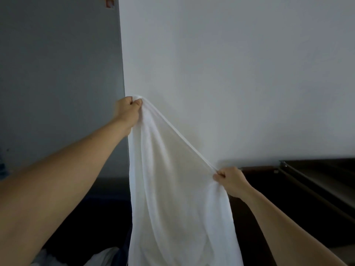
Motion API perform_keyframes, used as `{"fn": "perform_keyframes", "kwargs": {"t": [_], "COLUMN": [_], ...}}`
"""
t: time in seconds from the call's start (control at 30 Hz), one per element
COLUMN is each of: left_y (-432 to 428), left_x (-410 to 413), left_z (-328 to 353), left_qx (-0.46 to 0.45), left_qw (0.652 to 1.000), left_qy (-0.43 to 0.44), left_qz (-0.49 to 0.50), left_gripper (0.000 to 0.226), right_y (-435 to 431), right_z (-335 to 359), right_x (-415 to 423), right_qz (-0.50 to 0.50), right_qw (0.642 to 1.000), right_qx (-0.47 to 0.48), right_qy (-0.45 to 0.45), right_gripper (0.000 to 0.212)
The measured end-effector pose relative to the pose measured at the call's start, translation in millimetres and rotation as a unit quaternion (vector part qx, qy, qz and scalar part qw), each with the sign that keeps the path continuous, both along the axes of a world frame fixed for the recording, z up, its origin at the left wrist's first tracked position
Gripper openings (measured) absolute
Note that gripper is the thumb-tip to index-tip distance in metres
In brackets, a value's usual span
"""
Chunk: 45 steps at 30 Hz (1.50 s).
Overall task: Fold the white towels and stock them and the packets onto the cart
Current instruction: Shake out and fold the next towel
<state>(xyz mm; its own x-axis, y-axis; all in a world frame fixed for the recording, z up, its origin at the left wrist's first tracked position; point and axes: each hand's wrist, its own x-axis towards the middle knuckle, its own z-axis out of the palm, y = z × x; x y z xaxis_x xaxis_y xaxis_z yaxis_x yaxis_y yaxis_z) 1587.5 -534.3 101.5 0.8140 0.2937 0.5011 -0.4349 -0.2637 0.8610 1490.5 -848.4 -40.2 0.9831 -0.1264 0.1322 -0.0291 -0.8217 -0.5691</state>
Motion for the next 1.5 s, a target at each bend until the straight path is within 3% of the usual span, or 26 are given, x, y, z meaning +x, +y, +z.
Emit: {"fn": "perform_keyframes", "kwargs": {"t": [0.17, 0.33, 0.5, 0.6, 0.67, 0.73, 0.83, 0.97, 1.2, 1.4, 1.5], "left_y": [9, 15, 10, -27, -56, -75, -82, -84, -87, -92, -89], "left_x": [-1, -5, -12, -31, -55, -72, -76, -77, -82, -74, -59], "left_z": [-19, -42, -51, -49, -47, -45, -49, -57, -67, -40, -13], "left_qx": [0.046, 0.091, 0.144, 0.276, 0.315, 0.307, 0.257, 0.267, 0.311, 0.394, 0.367], "left_qw": [0.997, 0.988, 0.974, 0.948, 0.895, 0.852, 0.847, 0.874, 0.88, 0.901, 0.924], "left_qy": [0.05, 0.101, 0.155, 0.133, 0.162, 0.194, 0.194, 0.173, 0.156, 0.0, -0.083], "left_qz": [0.04, 0.072, 0.08, -0.092, -0.272, -0.376, -0.422, -0.367, -0.324, -0.181, -0.069], "left_gripper": [0.013, 0.014, 0.02, 0.02, 0.021, 0.026, 0.032, 0.033, 0.033, 0.027, 0.026], "right_y": [-24, -32, -25, 4, 26, 39, 47, 51, 53, 49, 45], "right_z": [3, 5, 17, 38, 53, 64, 70, 65, 55, 53, 55], "right_x": [-1, -5, -10, -9, -8, -6, -8, -11, -12, -11, -14], "right_qz": [-0.03, -0.031, -0.022, 0.049, 0.098, 0.114, 0.115, 0.097, 0.075, 0.054, 0.042], "right_qw": [0.987, 0.98, 0.982, 0.984, 0.986, 0.986, 0.987, 0.982, 0.974, 0.954, 0.944], "right_qx": [0.142, 0.16, 0.147, 0.122, 0.075, 0.041, 0.039, 0.094, 0.157, 0.242, 0.255], "right_qy": [-0.071, -0.117, -0.119, -0.119, -0.115, -0.11, -0.107, -0.129, -0.143, -0.168, -0.207], "right_gripper": [0.024, 0.007, 0.012, 0.009, 0.007, 0.009, 0.016, 0.021, 0.01, 0.007, 0.011]}}
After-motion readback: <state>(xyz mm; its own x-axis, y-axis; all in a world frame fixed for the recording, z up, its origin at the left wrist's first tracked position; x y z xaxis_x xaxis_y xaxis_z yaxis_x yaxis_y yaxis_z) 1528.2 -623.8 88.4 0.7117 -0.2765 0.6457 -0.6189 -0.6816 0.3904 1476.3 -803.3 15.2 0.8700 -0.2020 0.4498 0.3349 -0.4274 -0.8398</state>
